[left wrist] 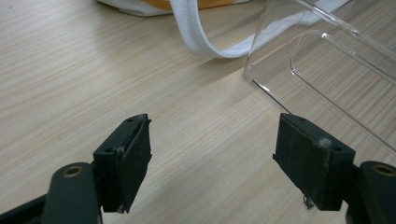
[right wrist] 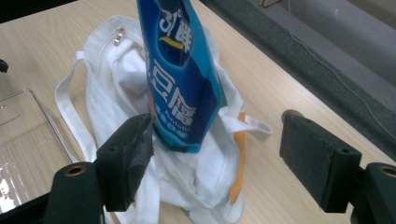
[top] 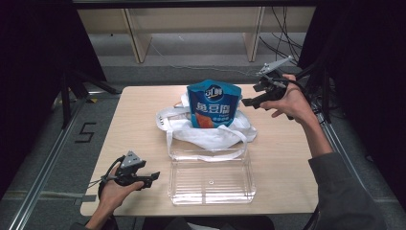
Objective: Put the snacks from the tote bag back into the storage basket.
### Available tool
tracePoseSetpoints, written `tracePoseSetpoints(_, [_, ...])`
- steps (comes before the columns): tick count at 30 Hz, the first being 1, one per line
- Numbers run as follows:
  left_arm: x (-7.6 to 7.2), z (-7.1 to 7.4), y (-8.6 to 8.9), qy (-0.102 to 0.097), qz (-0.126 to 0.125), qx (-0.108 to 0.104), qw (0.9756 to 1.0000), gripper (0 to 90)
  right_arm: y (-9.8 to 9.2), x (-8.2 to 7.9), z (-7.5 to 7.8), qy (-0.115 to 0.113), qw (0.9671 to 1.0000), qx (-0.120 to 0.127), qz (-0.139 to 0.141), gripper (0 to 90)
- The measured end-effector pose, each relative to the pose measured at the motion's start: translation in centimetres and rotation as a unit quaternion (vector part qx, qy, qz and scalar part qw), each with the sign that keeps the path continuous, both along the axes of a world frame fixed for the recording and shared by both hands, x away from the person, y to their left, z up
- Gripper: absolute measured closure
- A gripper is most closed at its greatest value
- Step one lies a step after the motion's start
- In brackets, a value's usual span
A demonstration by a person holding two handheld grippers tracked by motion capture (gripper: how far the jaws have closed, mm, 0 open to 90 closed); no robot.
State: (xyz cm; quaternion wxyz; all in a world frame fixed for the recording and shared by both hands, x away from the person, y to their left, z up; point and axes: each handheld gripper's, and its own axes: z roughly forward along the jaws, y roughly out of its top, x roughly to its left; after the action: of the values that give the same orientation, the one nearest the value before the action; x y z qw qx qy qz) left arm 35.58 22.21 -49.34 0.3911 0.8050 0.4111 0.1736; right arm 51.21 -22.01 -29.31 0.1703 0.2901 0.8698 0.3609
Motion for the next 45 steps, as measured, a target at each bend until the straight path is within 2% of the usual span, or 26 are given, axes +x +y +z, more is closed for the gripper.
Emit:
tracePoseSetpoints(2, [-0.1,-0.2,-0.1,0.002,-0.002,-0.007,1.0000,25.7,0.3,0.1,0.2,-0.004,1.0000,-0.002,0.000,26.4])
tracePoseSetpoints(4, [-0.2,-0.3,-0.2,0.008,0.002,-0.003,1.0000,25.4,0.6,0.4,0.4,-0.005,1.0000,-0.004,0.003,26.0])
tracePoseSetpoints(6, [-0.2,-0.4,-0.1,0.001,-0.001,0.008,1.0000,25.2,1.0,0.6,0.4,-0.004,1.0000,-0.004,-0.002,25.9])
tracePoseSetpoints(8, [-0.4,-0.4,-0.1,0.002,0.004,0.008,1.0000,25.0,1.4,1.0,0.8,0.001,0.9999,-0.011,0.009,26.0])
tracePoseSetpoints(12, [-0.6,-0.4,0.0,0.002,0.005,0.011,0.9999,25.0,2.0,1.1,1.3,-0.002,0.9998,-0.015,0.013,26.0])
tracePoseSetpoints(13, [-0.7,-0.5,-0.1,0.002,0.007,0.005,1.0000,25.0,2.2,1.2,1.4,-0.005,0.9998,-0.015,0.016,26.0])
tracePoseSetpoints(14, [-0.8,-0.6,0.0,0.000,0.004,0.011,0.9999,25.0,2.5,1.3,1.5,-0.013,0.9997,-0.011,0.016,26.0])
tracePoseSetpoints(15, [-0.8,-0.6,0.0,-0.005,0.000,0.012,0.9999,25.1,2.6,1.3,1.8,-0.008,0.9997,-0.013,0.019,26.0])
tracePoseSetpoints(16, [-0.8,-0.6,0.0,-0.001,0.003,0.013,0.9999,25.1,2.9,1.4,1.9,-0.017,0.9996,-0.010,0.021,26.0])
tracePoseSetpoints(19, [-0.8,-0.5,0.2,-0.005,0.001,0.016,0.9999,25.1,3.8,1.7,2.2,-0.004,0.9995,-0.021,0.021,26.1])
tracePoseSetpoints(22, [-0.9,-0.5,0.1,0.007,0.000,0.014,0.9999,25.1,4.5,2.6,2.3,-0.003,0.9995,-0.023,0.020,28.0])
tracePoseSetpoints(23, [-0.9,-0.6,0.1,0.001,-0.001,0.016,0.9999,25.1,4.8,2.8,2.3,0.002,0.9996,-0.020,0.017,28.2])
tracePoseSetpoints(26, [-0.9,-0.6,0.1,0.003,-0.005,0.017,0.9998,25.1,5.9,3.5,2.0,0.016,0.9995,-0.025,0.013,29.4])
tracePoseSetpoints(27, [-0.9,-0.7,0.0,0.005,-0.002,0.009,0.9999,25.1,6.2,3.9,2.0,0.012,0.9990,-0.038,0.022,30.5])
tracePoseSetpoints(29, [-1.0,-0.7,0.0,0.006,0.000,0.010,0.9999,25.0,6.9,4.3,1.8,0.024,0.9987,-0.039,0.020,32.8])
tracePoseSetpoints(31, [-1.0,-0.6,0.1,0.001,-0.009,0.019,0.9998,25.0,7.6,4.6,1.7,0.023,0.9982,-0.049,0.025,35.1])
tracePoseSetpoints(34, [-1.1,-0.7,0.1,-0.004,-0.004,0.011,0.9999,25.1,8.4,5.1,1.6,0.022,0.9974,-0.059,0.035,40.8])
tracePoseSetpoints(35, [-1.1,-0.6,0.3,0.001,-0.008,0.015,0.9999,25.0,8.6,5.4,1.5,0.024,0.9969,-0.061,0.044,41.8])
tracePoseSetpoints(36, [-1.1,-0.6,0.2,0.009,-0.002,0.008,0.9999,25.0,9.1,5.6,1.3,0.029,0.9964,-0.066,0.044,45.3])
tracePoseSetpoints(37, [-1.2,-0.5,0.3,0.008,-0.004,0.010,0.9999,25.0,9.1,5.6,1.3,0.029,0.9964,-0.066,0.044,45.3])
tracePoseSetpoints(39, [-1.2,-0.6,0.2,-0.002,-0.006,0.009,0.9999,25.0,9.6,5.9,1.2,0.032,0.9954,-0.073,0.054,47.8])
tracePoseSetpoints(41, [-1.3,-0.6,0.1,0.000,-0.006,0.009,0.9999,25.1,10.0,6.1,0.9,0.032,0.9947,-0.080,0.057,52.2])
tracePoseSetpoints(42, [-1.3,-0.6,0.2,0.007,-0.008,0.011,0.9999,25.1,10.1,6.2,0.8,0.040,0.9942,-0.082,0.056,52.7])
tracePoseSetpoints(43, [-1.3,-0.5,0.3,0.000,-0.012,0.015,0.9998,25.1,10.3,6.3,0.7,0.042,0.9940,-0.085,0.054,54.3])
tracePoseSetpoints(44, [-1.4,-0.6,0.2,0.007,-0.006,0.010,0.9999,25.1,10.3,6.6,0.7,0.033,0.9935,-0.090,0.061,56.4])
tracePoseSetpoints(45, [-1.4,-0.6,0.3,0.005,-0.003,0.009,0.9999,25.0,10.4,6.6,0.6,0.040,0.9941,-0.086,0.052,57.1])
